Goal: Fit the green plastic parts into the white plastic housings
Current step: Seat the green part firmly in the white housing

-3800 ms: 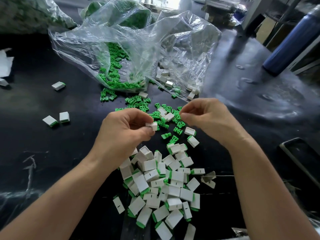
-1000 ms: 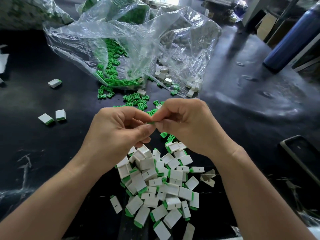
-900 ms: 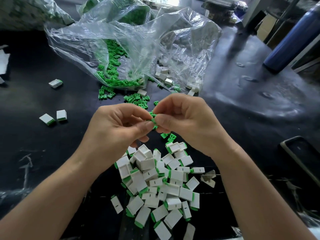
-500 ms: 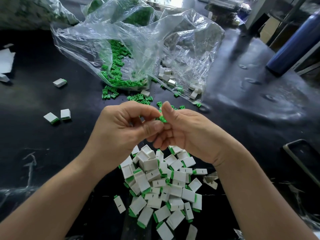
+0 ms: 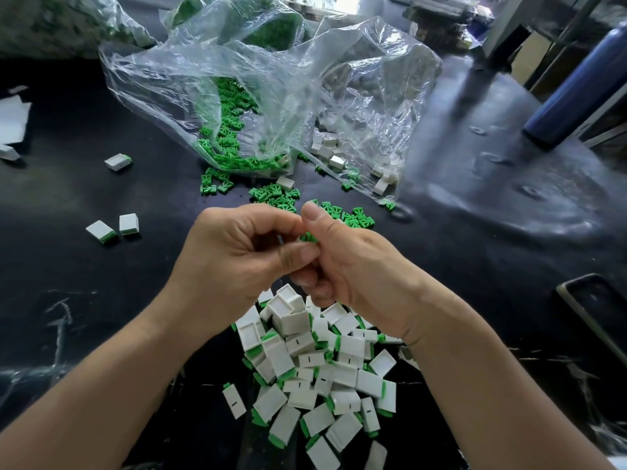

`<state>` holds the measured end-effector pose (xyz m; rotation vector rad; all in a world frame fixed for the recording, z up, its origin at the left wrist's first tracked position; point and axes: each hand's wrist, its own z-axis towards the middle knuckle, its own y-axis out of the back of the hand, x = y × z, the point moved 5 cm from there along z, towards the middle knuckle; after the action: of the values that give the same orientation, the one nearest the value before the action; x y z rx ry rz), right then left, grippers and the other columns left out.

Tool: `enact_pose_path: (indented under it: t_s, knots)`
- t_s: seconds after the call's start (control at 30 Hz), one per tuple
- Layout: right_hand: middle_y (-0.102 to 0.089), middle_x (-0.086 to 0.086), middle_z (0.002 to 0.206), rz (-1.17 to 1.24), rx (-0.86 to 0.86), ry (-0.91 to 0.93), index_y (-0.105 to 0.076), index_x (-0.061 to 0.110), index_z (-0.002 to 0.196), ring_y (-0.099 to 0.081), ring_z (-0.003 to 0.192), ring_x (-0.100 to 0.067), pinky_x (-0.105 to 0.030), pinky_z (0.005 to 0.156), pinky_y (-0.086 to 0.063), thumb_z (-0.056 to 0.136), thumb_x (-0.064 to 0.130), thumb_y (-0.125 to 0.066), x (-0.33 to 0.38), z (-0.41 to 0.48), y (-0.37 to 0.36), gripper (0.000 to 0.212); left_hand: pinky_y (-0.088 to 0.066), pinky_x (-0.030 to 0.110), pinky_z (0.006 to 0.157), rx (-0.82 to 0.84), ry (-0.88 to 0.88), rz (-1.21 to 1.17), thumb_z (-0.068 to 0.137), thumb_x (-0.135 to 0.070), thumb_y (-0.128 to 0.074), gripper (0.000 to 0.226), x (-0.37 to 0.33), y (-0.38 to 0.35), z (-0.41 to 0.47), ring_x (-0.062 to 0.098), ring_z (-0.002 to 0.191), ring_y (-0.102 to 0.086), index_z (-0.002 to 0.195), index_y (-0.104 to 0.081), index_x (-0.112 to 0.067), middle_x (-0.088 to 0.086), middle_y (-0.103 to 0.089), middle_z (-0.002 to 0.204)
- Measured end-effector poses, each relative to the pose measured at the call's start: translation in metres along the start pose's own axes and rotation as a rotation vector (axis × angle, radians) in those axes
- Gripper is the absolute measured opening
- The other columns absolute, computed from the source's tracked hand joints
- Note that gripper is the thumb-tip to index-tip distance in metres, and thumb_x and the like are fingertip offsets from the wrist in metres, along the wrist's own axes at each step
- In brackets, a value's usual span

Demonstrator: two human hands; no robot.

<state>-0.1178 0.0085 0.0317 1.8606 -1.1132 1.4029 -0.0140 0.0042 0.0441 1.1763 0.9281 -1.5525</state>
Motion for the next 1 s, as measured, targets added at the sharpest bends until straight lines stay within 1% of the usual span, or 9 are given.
enact_pose_path:
  t_s: [0.13,0.23,0.37,0.47,0.57,0.67,0.73,0.83,1.0]
  knots:
    - [-0.037,0.0,0.059,-0.011,-0.025,-0.011,-0.051,0.007,0.092,-0.03,0.053,-0.01,-0.023,0.052,-0.027,0.092,0.048,-0.031,-0.0012,0.0,-0.0002,0.046,-0.055,0.035,0.052,0.006,-0.028,0.046,0.066,-0.005,-0.07,0.017,-0.0022,0.0006,-0.0008,0.033,0.053,-0.065,0.082,-0.067,-0.001,0.017,-0.065,0.061]
    - [-0.035,0.0,0.059,-0.009,-0.035,-0.018,-0.051,0.007,0.092,-0.028,0.054,-0.011,-0.024,0.053,-0.025,0.095,0.045,-0.03,-0.0022,-0.0004,-0.0025,0.043,-0.048,0.017,0.046,0.021,-0.039,0.065,0.066,-0.005,-0.071,0.015,-0.0038,-0.0006,-0.0015,0.023,0.05,-0.065,0.08,-0.067,-0.001,0.011,-0.067,0.06]
    - [-0.037,0.0,0.056,-0.028,-0.056,-0.037,-0.051,0.005,0.077,-0.03,0.052,-0.011,-0.022,0.051,-0.027,0.096,0.043,-0.032,-0.0055,0.0001,-0.0019,0.047,-0.048,0.019,0.046,0.043,-0.026,0.089,0.066,-0.005,-0.073,0.012,-0.004,-0.0015,-0.0018,0.029,0.052,-0.067,0.076,-0.067,-0.001,0.008,-0.068,0.06]
    - [-0.04,0.002,0.055,0.035,-0.008,-0.01,-0.056,-0.004,0.088,-0.032,0.052,-0.011,-0.022,0.051,-0.028,0.089,0.051,-0.036,-0.0055,0.0005,-0.0032,0.059,-0.05,0.025,0.048,0.019,0.006,0.013,0.064,-0.007,-0.072,0.016,-0.0048,-0.0001,-0.001,0.034,0.051,-0.065,0.076,-0.066,0.002,0.013,-0.067,0.059]
    - [-0.047,0.003,0.055,0.109,0.109,0.01,-0.059,0.007,0.076,-0.034,0.052,-0.009,-0.021,0.05,-0.028,0.075,0.064,-0.035,-0.0031,0.0002,-0.0065,0.061,-0.045,0.019,0.044,-0.01,0.014,-0.013,0.063,-0.012,-0.068,0.021,-0.0068,0.0008,-0.0002,0.031,0.047,-0.063,0.077,-0.066,0.004,0.017,-0.065,0.056]
    - [-0.043,-0.006,0.067,0.096,0.174,-0.021,-0.055,0.007,0.094,-0.034,0.056,-0.01,-0.019,0.048,-0.029,0.077,0.07,-0.027,-0.0054,0.0027,-0.0072,0.071,-0.054,0.033,0.048,0.006,0.038,-0.073,0.06,-0.01,-0.072,0.027,-0.0072,-0.0009,-0.0009,0.04,0.047,-0.062,0.079,-0.065,0.007,0.028,-0.062,0.06]
    - [-0.043,0.002,0.062,0.104,0.191,-0.012,-0.061,0.016,0.085,-0.034,0.052,-0.007,-0.017,0.047,-0.028,0.082,0.065,-0.022,-0.0057,0.0029,-0.0077,0.063,-0.056,0.039,0.051,0.016,0.042,-0.038,0.057,-0.012,-0.078,0.03,-0.0071,-0.0007,-0.0011,0.037,0.049,-0.063,0.078,-0.066,0.004,0.025,-0.063,0.061]
    - [-0.051,0.015,0.051,0.131,0.239,0.015,-0.068,0.041,0.067,-0.034,0.047,0.0,-0.014,0.046,-0.025,0.091,0.055,-0.016,-0.0017,0.0,-0.0094,0.059,-0.053,0.026,0.051,0.026,0.068,-0.048,0.057,-0.015,-0.078,0.025,-0.0049,-0.0007,-0.0015,0.024,0.05,-0.065,0.077,-0.069,-0.002,0.015,-0.067,0.061]
    - [-0.053,0.012,0.057,0.18,0.229,0.011,-0.063,0.029,0.082,-0.032,0.048,-0.002,-0.013,0.045,-0.026,0.086,0.057,-0.026,-0.0013,0.0,-0.0051,0.047,-0.046,0.015,0.046,-0.004,0.06,-0.04,0.06,-0.015,-0.067,0.023,-0.0055,-0.0013,-0.0013,0.011,0.048,-0.062,0.079,-0.067,-0.002,0.006,-0.068,0.059]
